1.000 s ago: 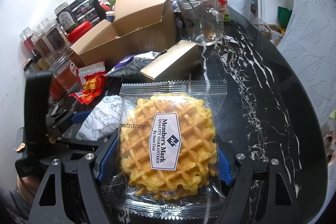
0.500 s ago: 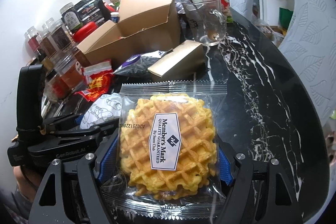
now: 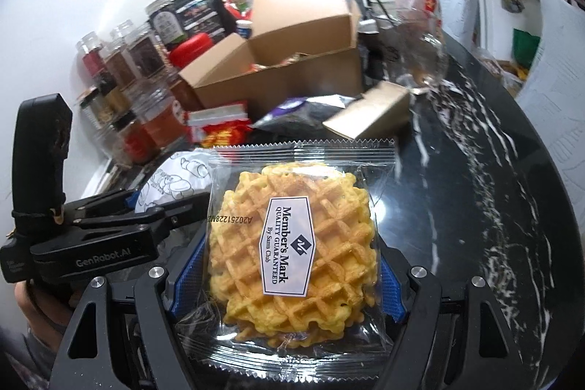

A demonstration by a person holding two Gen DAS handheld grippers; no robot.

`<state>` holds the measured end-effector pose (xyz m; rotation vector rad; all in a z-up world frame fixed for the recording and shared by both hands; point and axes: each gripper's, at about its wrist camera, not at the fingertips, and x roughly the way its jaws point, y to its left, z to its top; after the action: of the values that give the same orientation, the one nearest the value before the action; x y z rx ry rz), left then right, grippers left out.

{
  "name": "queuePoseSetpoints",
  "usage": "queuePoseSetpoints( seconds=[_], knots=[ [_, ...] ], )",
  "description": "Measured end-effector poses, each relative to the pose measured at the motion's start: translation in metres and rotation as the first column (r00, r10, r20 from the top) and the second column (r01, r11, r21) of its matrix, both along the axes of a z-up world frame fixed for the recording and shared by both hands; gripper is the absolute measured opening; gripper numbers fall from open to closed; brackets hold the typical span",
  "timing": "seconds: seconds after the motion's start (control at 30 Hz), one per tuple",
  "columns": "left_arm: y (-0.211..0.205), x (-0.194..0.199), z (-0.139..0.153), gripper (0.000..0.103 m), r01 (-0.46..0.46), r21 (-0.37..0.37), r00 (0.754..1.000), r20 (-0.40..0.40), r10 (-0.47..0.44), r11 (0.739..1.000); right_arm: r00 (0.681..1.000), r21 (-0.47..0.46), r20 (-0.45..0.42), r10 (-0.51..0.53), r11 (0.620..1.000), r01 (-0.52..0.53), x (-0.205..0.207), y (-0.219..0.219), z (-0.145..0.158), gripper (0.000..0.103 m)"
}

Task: Organize snacks
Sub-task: 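Lift and carry the white bread bag and waffle over the box with both tools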

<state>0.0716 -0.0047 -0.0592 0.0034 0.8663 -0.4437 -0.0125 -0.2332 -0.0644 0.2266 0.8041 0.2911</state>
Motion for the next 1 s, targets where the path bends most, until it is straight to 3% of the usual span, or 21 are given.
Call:
queuePoseSetpoints(
  seconds=[0.5,0.7,1.0],
  knots=[
    [0.023,0.012,0.060,0.054,-0.054,-0.063,0.988,0.142,0.063,0.997,0.986,0.018,0.136,0.095,0.995,-0.099,0.022,0.037,0.055,0.079],
    [0.022,0.020,0.053,0.053,-0.055,-0.054,0.987,0.145,0.063,0.997,0.988,0.023,0.121,0.098,0.995,-0.102,0.032,0.040,0.051,0.079],
    [0.018,0.040,0.002,0.053,-0.064,0.039,0.998,0.002,0.064,0.997,0.997,0.025,0.050,0.053,0.998,-0.055,0.037,0.027,0.029,0.079]
  ],
)
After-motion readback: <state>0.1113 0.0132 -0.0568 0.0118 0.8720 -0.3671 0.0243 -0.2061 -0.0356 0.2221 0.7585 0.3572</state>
